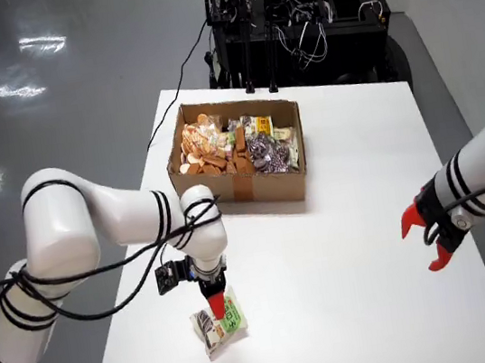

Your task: Grasp a snack and put it in the bin.

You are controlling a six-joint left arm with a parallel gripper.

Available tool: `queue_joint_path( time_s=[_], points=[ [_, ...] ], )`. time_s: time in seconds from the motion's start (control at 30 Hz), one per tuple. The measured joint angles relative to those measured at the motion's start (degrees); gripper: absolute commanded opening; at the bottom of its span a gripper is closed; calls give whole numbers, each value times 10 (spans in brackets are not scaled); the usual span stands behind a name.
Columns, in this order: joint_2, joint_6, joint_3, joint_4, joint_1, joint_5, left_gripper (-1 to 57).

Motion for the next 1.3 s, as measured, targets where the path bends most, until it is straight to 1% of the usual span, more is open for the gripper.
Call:
queue_joint_path(
  time_s=[0.23, 0.77, 1.3],
  points=[
    [33, -15, 0, -1, -8, -22, 409],
    [84, -24, -1, 18, -14, -61, 412],
    [102, -25, 0, 26, -14, -75, 413]
  ],
)
